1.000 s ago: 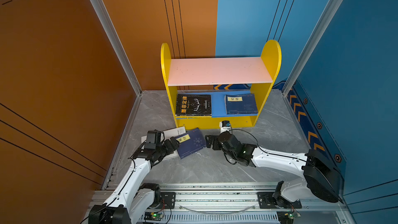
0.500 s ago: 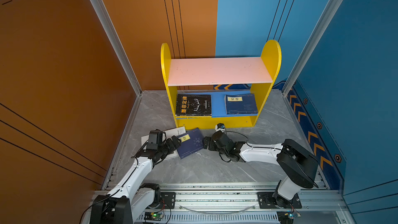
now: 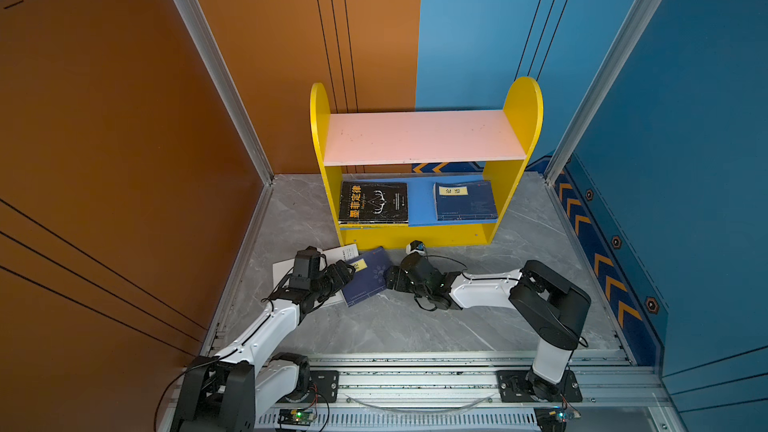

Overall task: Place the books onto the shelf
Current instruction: 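Grip the dark-blue yellow-label book's edges with both grippers on the table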

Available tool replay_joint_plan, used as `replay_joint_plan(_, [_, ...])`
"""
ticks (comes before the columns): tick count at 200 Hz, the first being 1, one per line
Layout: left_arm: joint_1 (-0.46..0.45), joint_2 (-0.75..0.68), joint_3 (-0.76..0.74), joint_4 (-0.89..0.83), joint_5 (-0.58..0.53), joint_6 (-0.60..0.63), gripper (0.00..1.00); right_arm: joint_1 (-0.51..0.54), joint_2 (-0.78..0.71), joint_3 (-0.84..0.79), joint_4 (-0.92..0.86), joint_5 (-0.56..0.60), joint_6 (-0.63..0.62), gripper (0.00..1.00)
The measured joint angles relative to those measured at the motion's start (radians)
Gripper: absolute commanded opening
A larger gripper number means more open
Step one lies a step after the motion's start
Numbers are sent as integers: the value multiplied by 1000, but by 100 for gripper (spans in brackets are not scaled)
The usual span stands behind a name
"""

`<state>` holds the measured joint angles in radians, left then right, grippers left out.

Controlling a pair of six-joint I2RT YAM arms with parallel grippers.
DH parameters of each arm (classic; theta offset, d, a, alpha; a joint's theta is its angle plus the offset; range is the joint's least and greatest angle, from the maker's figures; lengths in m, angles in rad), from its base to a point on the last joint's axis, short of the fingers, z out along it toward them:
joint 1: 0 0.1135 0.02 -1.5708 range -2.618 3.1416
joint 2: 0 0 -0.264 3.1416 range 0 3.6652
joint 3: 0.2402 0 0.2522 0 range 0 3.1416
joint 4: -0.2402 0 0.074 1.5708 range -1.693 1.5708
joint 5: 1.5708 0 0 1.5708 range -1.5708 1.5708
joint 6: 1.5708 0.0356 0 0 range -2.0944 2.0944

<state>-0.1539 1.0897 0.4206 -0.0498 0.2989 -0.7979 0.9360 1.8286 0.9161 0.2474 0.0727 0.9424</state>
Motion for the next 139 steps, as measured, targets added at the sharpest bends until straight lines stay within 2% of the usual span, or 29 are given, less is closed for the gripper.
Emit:
replay_joint_plan(15, [-17,17,0,27,2,-5,71,0,2,5,0,-8,2,86])
replay_joint_plan(34, [-35,39,0,55,5,-14,67,0,3,9,-1,-14,2,86])
replay_joint_plan(101, [-64,55,0,142,37,-67,61,0,7,9,-1,-17,2,85])
replay_joint_plan(139, [-69,-8,1,160,51,-113,61,0,10,12,-1,-18,2,85])
